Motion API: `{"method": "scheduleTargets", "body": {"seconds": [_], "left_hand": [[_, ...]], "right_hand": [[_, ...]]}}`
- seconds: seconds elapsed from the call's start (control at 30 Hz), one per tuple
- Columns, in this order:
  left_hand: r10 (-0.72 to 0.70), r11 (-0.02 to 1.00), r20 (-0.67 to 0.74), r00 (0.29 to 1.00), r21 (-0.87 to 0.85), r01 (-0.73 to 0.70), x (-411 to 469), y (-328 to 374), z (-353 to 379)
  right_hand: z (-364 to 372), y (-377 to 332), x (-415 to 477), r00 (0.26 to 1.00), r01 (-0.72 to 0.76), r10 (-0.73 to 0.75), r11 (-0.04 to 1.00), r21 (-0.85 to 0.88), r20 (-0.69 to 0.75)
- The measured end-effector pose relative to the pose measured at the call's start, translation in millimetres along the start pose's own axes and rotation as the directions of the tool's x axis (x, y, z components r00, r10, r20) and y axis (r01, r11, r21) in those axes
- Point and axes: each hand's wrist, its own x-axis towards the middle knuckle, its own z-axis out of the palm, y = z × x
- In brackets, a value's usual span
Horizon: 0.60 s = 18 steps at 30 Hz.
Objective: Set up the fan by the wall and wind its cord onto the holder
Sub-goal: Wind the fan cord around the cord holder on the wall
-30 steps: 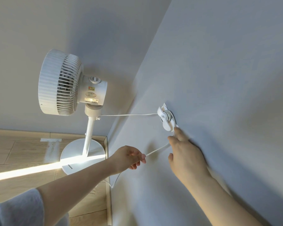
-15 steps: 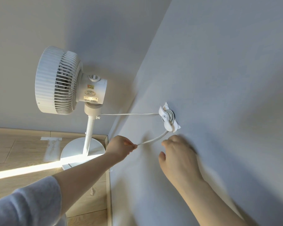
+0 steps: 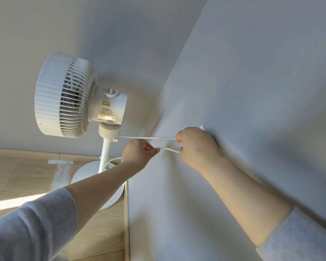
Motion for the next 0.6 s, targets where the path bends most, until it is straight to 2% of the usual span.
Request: {"method": "scheduleTargets", "body": {"seconds": [0.23, 0.33, 0.5, 0.6], "left_hand": [[0.061, 0.991, -0.028, 0.998, -0.117, -0.064, 16.0, 8.4, -5.7], [0.091, 0.987, -0.014, 0.996, -0.135, -0.092, 20.2, 8.9, -9.3], [0.133, 0.981, -0.004, 0.991, -0.141, -0.132, 25.9, 11.3, -12.8], [0.166, 0.975, -0.005, 0.986, -0.147, -0.165, 30.5, 15.0, -16.3]], "right_hand": [[-0.2, -0.7, 34.6, 0.995, -0.011, 0.010, 1.000, 0.008, 0.099], [-0.8, -5.4, 51.4, 0.992, -0.046, 0.039, 0.998, 0.051, 0.122], [1.3, -7.7, 71.9, 0.964, -0.073, 0.048, 0.994, 0.086, 0.260], [3.5, -5.1, 79.3, 0.965, -0.064, 0.035, 0.993, 0.103, 0.262]]}}
